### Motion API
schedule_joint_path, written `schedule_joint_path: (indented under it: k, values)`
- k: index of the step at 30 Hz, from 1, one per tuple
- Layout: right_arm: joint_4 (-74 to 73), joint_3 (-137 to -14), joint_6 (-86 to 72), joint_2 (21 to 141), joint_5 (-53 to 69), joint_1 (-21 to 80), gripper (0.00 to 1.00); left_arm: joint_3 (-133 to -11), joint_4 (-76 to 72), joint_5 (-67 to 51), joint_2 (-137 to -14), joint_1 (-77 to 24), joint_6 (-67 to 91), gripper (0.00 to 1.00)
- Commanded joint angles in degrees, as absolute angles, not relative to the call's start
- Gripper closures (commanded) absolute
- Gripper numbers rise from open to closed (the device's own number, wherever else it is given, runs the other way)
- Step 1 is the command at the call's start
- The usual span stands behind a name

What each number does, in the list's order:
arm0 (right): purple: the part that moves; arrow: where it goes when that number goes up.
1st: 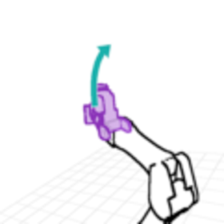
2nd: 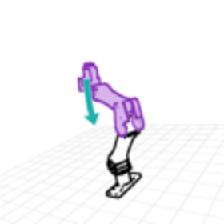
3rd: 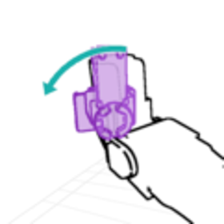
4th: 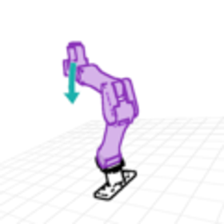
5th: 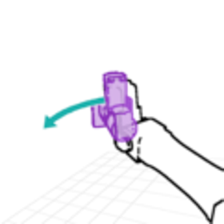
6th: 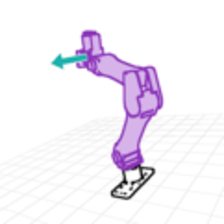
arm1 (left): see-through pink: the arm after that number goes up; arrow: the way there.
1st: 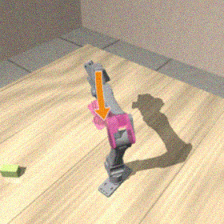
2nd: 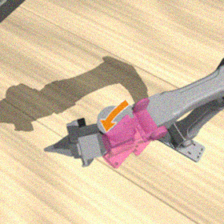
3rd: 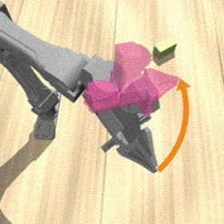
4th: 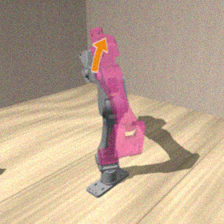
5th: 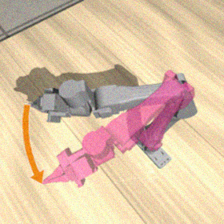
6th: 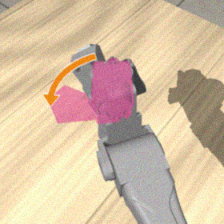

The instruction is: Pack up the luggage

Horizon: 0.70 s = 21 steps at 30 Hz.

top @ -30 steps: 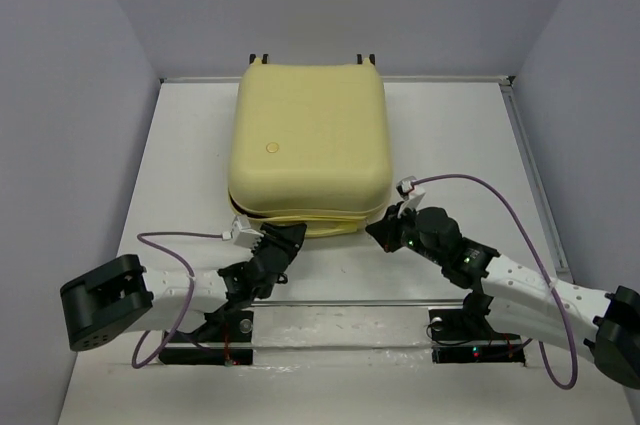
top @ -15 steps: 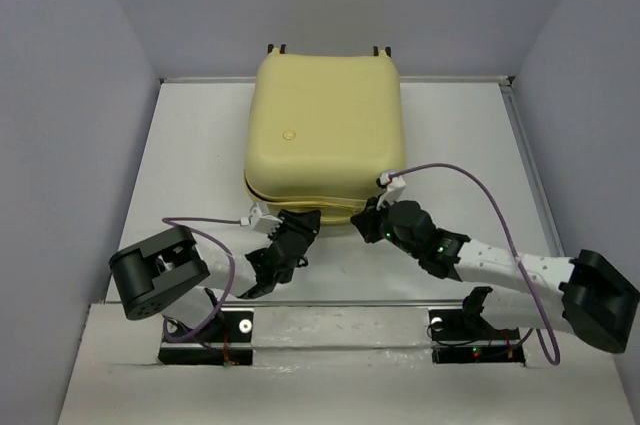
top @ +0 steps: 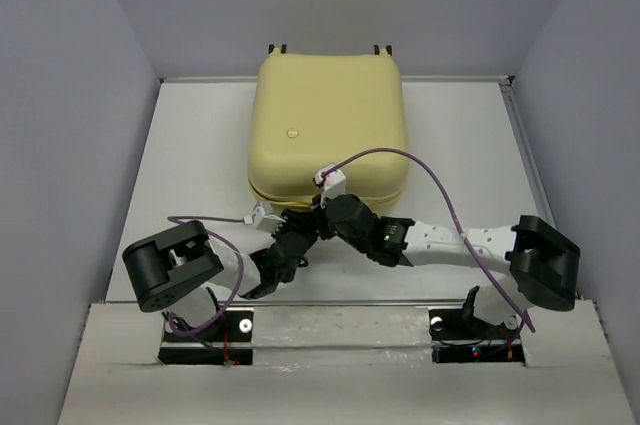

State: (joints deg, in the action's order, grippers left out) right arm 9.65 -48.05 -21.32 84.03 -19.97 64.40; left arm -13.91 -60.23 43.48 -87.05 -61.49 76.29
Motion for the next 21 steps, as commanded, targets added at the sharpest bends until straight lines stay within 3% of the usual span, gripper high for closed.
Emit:
schedule_joint_path:
  k: [1,5,7,8,9,12,17,21]
  values:
    - [15.5,-55.0,-23.0,83.7,-2.1,76.1,0.93,-17.6,-69.2,36.6,-87.5,-63.8,66.6,0.94]
    - [11.3,-45.6,-24.2,72.9,-13.0,76.1,0.93,-12.3,-66.0,39.6,-81.4,-63.8,68.6,0.94]
    - [9.6,-42.0,-26.7,68.7,-16.2,75.4,0.89,-11.0,-62.8,39.6,-78.7,-63.9,68.4,0.8]
    - [7.4,-40.5,-27.7,66.6,-18.2,74.9,0.77,-9.7,-61.6,39.1,-75.5,-64.2,67.9,0.7]
    - [5.4,-38.6,-29.9,62.4,-19.2,73.3,0.47,-9.0,-59.3,39.1,-73.8,-64.5,66.7,0.49]
    - [-4.5,-39.2,-29.9,56.3,-20.4,70.8,0.19,-7.2,-51.1,40.2,-64.4,-65.6,65.3,0.18]
    - [-16.2,-45.4,-26.8,48.5,-30.0,69.6,0.12,-9.0,-24.7,43.0,-39.8,-67.0,61.9,0.08]
    - [-17.9,-47.3,-23.7,43.7,-30.0,61.5,0.17,-15.0,-5.7,46.0,-24.5,-67.9,57.8,0.07]
